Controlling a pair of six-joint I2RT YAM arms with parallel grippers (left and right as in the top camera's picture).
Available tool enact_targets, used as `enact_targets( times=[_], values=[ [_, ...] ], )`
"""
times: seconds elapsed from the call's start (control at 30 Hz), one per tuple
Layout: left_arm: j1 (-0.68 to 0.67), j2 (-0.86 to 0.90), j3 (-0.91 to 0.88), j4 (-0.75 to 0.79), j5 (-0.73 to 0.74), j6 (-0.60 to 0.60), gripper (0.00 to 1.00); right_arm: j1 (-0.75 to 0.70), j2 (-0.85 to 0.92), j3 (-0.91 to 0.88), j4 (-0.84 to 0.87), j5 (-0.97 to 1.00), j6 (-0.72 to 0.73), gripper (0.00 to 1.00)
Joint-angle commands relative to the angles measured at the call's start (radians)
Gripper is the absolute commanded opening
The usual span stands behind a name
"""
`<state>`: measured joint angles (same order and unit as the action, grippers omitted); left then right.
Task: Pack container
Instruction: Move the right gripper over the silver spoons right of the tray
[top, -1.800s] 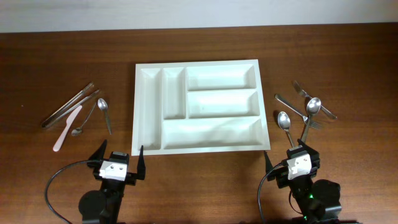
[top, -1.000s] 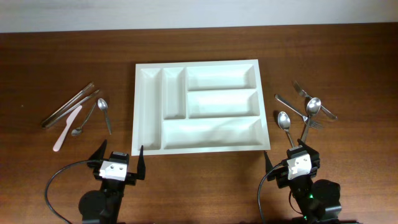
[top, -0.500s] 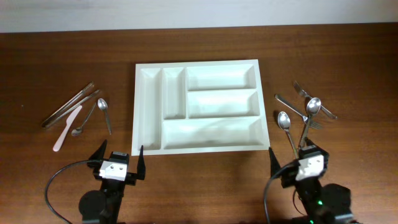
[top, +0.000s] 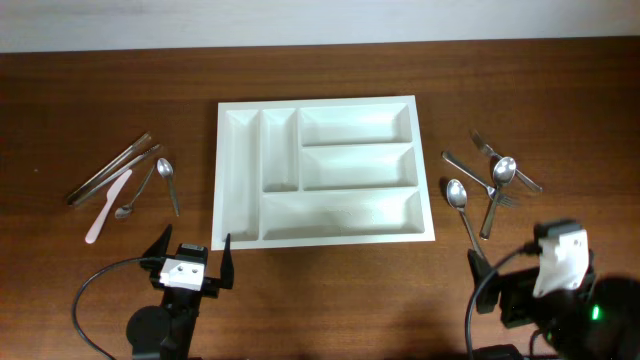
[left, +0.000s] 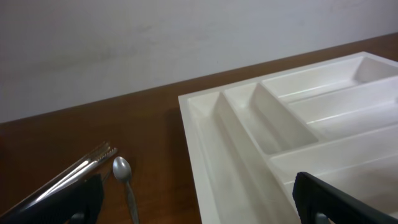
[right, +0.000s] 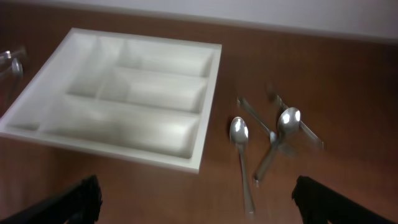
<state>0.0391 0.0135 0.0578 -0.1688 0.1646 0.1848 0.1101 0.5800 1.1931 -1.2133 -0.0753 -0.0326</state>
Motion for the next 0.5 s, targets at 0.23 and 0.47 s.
enact_targets(
  times=[0.23, 0.47],
  values=[
    [0.003, -0.008, -0.008, 0.004, -0.003, -0.012, 0.99, -0.007, 0.596, 0.46, -0.348, -0.139, 0.008, 0.99],
    [0.003, -0.008, -0.008, 0.004, -0.004, -0.012, 0.99, -0.01, 0.873, 0.486, -0.369, -0.16, -0.015, 0.99]
  ],
)
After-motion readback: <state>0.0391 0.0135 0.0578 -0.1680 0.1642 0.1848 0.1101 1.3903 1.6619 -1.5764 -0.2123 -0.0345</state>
